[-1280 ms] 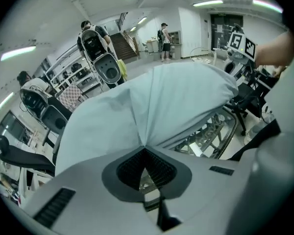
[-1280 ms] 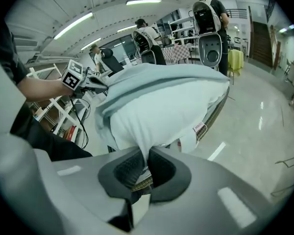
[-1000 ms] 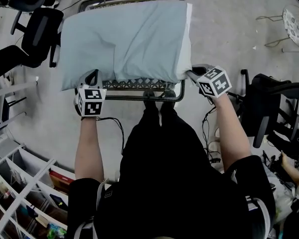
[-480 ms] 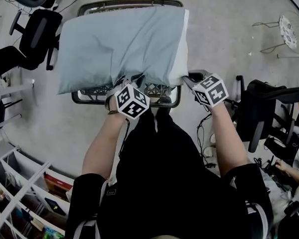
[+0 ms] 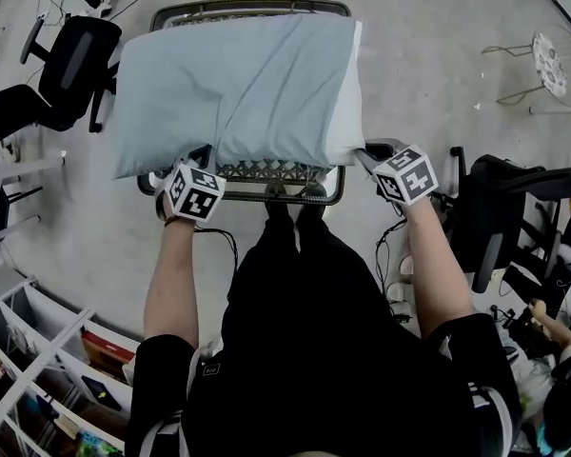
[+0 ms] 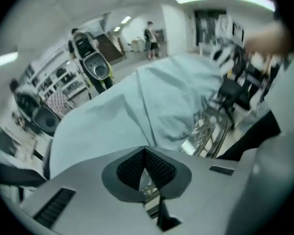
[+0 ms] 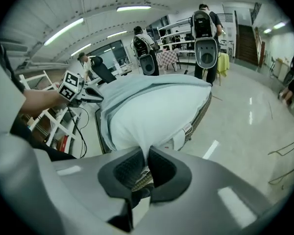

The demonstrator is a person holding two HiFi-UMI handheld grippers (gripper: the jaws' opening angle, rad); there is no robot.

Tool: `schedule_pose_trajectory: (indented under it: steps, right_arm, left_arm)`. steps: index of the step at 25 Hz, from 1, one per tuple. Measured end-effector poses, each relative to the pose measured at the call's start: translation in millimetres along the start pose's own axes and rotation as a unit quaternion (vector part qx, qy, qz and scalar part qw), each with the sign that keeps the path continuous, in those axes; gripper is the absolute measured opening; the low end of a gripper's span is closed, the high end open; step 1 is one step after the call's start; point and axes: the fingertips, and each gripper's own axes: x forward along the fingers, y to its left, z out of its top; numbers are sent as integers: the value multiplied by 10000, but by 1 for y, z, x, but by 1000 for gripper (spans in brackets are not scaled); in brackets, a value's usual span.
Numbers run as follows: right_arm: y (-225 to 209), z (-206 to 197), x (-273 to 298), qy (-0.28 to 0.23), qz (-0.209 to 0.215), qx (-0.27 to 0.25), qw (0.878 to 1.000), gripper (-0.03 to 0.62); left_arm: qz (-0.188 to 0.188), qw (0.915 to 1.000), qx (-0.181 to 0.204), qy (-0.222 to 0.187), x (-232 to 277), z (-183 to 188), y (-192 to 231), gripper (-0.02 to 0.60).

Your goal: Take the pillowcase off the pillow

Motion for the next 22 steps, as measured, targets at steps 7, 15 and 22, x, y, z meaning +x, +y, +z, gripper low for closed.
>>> schedule_pose_trajectory:
  steps: [7,15,22]
  right_arm:
    - [0,-22,1,844,-335,-745,9931,249]
    - [2,-20,54,852,117,141,9962,318]
    - [-4,-3,37,777,84,-194,9968,107]
  left_arm:
    - [-445,9988,71,-164,-4,0,-19,162]
    - [6,9967,-771,-247,19,-17,16,166]
    - [901,9946,378,349,10,-49,61,5]
